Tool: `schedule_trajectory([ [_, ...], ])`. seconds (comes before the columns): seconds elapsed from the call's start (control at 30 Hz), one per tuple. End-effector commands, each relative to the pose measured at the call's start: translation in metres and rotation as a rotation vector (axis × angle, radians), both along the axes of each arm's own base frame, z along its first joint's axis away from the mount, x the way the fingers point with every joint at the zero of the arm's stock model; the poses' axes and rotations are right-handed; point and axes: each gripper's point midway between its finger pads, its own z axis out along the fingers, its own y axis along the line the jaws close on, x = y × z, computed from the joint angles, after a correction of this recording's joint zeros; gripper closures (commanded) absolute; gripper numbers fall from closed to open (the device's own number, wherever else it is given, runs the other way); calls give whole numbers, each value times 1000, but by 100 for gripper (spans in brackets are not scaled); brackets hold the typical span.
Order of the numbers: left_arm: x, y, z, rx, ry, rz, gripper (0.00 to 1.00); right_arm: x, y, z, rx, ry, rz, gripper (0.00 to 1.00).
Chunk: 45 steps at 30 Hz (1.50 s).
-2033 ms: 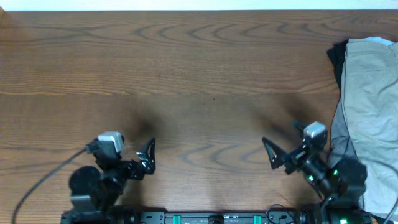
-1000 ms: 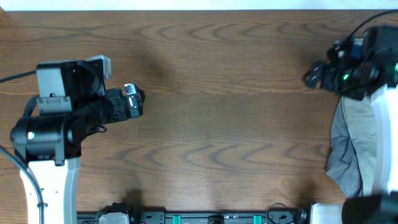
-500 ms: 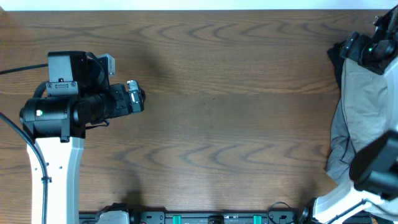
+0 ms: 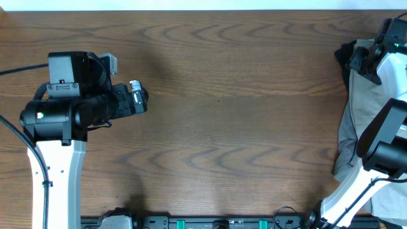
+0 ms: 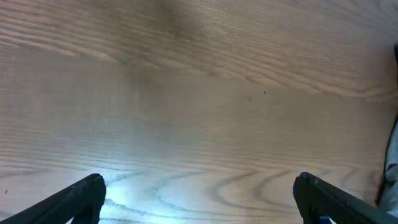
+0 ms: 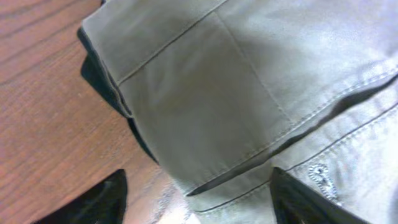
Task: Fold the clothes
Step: 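Reach the right gripper to the clothes pile and grasp the grey-green shorts, then pull the grey-green shorts leftward onto the table center with the right gripper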
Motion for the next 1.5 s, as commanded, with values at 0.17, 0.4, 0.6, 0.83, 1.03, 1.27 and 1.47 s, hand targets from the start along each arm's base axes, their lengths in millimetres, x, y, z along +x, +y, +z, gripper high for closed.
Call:
schedule_trajectory([
  [0.17, 1, 2, 5, 13, -18, -3, 2, -6, -9, -9, -12, 28, -63, 20],
  [0.4, 1, 2, 5, 12, -15, -3, 2, -18, -11, -32, -33, 108, -78, 24],
  [0.6, 1, 2, 5, 13, -16, -3, 2, -26, -22, -29, -95, 141, -100, 74],
  [0.83, 0, 5, 7, 27, -26, 6, 2, -13, 1, 30, -21, 11, 10, 99],
  [1.03, -2, 9, 33, 49, -101, 15, 2, -7, 56, 136, 94, -263, 193, 99],
  [1.27, -11, 34, 79, 173, -206, 107, 2, -12, 152, 212, 205, -446, 446, 99],
  [1.47, -22, 47, 100, 234, -259, 161, 2, -14, 284, 191, 313, -367, 711, 99],
])
